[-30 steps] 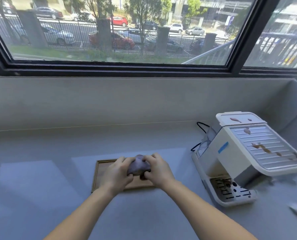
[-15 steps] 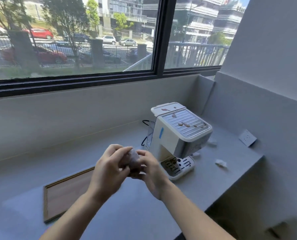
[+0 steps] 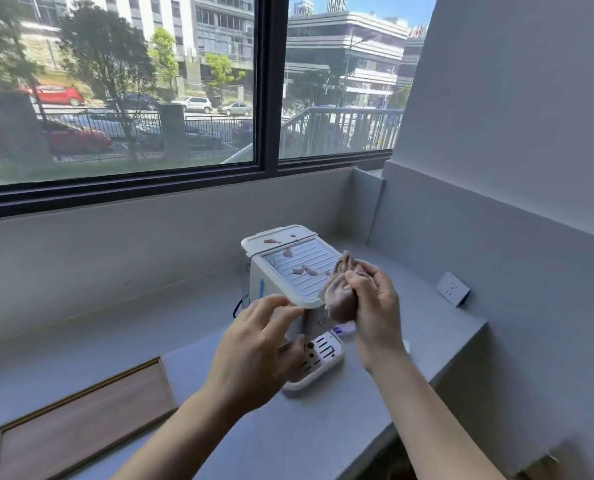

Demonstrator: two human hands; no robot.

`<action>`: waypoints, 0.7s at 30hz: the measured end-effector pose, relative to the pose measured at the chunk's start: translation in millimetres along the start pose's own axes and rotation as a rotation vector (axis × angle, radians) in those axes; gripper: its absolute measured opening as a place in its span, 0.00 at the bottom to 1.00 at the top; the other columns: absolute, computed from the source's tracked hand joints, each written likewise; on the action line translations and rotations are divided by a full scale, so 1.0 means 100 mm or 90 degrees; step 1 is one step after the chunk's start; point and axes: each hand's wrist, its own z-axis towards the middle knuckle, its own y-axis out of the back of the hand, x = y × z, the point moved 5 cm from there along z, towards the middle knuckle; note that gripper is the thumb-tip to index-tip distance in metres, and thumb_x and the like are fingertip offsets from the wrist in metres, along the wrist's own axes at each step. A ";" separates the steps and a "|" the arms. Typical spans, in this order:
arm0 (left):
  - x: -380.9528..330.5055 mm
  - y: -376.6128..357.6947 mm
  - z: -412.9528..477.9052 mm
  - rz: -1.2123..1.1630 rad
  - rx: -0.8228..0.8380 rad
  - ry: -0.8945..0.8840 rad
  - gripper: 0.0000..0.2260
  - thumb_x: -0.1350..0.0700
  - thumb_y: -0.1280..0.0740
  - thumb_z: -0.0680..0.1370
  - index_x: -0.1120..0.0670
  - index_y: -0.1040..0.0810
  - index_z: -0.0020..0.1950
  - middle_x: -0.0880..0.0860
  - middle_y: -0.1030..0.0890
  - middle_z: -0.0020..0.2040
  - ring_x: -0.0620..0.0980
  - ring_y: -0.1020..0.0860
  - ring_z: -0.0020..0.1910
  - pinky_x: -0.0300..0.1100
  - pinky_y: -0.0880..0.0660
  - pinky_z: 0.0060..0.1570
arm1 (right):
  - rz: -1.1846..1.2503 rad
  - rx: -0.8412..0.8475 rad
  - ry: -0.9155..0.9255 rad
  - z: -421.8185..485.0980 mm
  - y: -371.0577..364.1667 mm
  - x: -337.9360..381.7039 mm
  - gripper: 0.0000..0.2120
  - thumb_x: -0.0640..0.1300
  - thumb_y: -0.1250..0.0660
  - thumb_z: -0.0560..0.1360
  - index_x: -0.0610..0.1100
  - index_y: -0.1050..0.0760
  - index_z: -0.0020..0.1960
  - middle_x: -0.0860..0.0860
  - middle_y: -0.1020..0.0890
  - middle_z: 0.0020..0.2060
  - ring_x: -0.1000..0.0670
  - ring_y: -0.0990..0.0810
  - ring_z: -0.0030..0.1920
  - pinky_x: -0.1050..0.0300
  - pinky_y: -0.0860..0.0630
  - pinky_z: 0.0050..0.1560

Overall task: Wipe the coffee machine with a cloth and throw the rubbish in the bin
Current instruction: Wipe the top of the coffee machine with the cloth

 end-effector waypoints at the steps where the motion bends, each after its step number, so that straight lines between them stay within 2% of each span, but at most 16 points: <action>1: 0.00 -0.15 0.10 0.066 0.005 -0.015 0.15 0.49 0.37 0.77 0.54 0.20 0.58 0.55 0.21 0.58 0.56 0.21 0.56 0.49 0.22 0.54 | -0.068 -0.011 0.033 0.16 0.13 0.06 0.15 0.46 0.31 0.68 0.46 0.21 0.54 0.48 0.16 0.50 0.50 0.19 0.50 0.48 0.22 0.56; 5: 0.05 -0.72 0.47 0.218 -0.021 -0.008 0.13 0.49 0.36 0.78 0.56 0.21 0.54 0.57 0.21 0.54 0.59 0.22 0.53 0.53 0.22 0.52 | -0.314 0.056 0.122 0.83 0.38 0.12 0.13 0.50 0.32 0.70 0.53 0.22 0.54 0.52 0.18 0.51 0.58 0.21 0.50 0.61 0.23 0.52; 7: 0.10 -0.96 0.58 0.247 -0.071 0.027 0.10 0.50 0.37 0.78 0.56 0.22 0.52 0.56 0.22 0.52 0.58 0.23 0.50 0.52 0.24 0.48 | -0.402 0.113 0.172 1.12 0.39 0.05 0.13 0.46 0.31 0.72 0.52 0.23 0.56 0.51 0.21 0.53 0.54 0.22 0.53 0.58 0.25 0.54; 11: 0.15 -1.36 0.55 0.266 -0.166 0.042 0.06 0.53 0.40 0.81 0.55 0.27 0.49 0.54 0.25 0.49 0.57 0.28 0.46 0.51 0.27 0.44 | -0.477 0.262 0.268 1.44 0.28 -0.12 0.14 0.39 0.32 0.74 0.49 0.21 0.58 0.54 0.23 0.54 0.50 0.25 0.58 0.51 0.28 0.61; 14: 0.20 -1.46 0.49 0.296 -0.196 0.032 0.05 0.54 0.39 0.81 0.55 0.29 0.50 0.55 0.26 0.49 0.58 0.29 0.45 0.52 0.27 0.45 | -0.529 0.341 0.268 1.51 0.26 -0.29 0.15 0.45 0.35 0.74 0.51 0.21 0.59 0.53 0.23 0.56 0.49 0.27 0.60 0.48 0.28 0.61; 16: 0.22 -1.48 0.48 0.324 -0.202 0.012 0.04 0.55 0.38 0.81 0.55 0.29 0.50 0.55 0.27 0.50 0.58 0.28 0.46 0.52 0.26 0.48 | -0.564 0.338 0.291 1.49 0.29 -0.34 0.15 0.54 0.37 0.72 0.55 0.22 0.56 0.56 0.24 0.55 0.51 0.29 0.57 0.50 0.25 0.55; 18: 0.22 -1.48 0.49 0.322 -0.206 -0.004 0.04 0.55 0.37 0.80 0.55 0.29 0.49 0.54 0.27 0.51 0.58 0.28 0.46 0.53 0.25 0.50 | -0.606 0.360 0.349 1.49 0.27 -0.35 0.14 0.60 0.33 0.70 0.55 0.22 0.50 0.57 0.24 0.51 0.52 0.28 0.52 0.55 0.26 0.48; 19: 0.22 -1.48 0.49 0.313 -0.212 -0.005 0.04 0.55 0.37 0.80 0.55 0.29 0.49 0.54 0.27 0.50 0.57 0.27 0.46 0.52 0.25 0.50 | -0.611 0.375 0.350 1.54 0.24 -0.37 0.13 0.61 0.31 0.70 0.54 0.21 0.49 0.57 0.23 0.50 0.52 0.27 0.51 0.55 0.26 0.47; 21: 0.22 -1.46 0.50 0.299 -0.235 -0.001 0.04 0.55 0.38 0.80 0.55 0.29 0.48 0.53 0.27 0.50 0.57 0.27 0.46 0.50 0.26 0.49 | -0.567 0.395 0.294 1.66 0.18 -0.37 0.09 0.54 0.27 0.71 0.52 0.19 0.48 0.55 0.21 0.49 0.49 0.24 0.52 0.51 0.24 0.49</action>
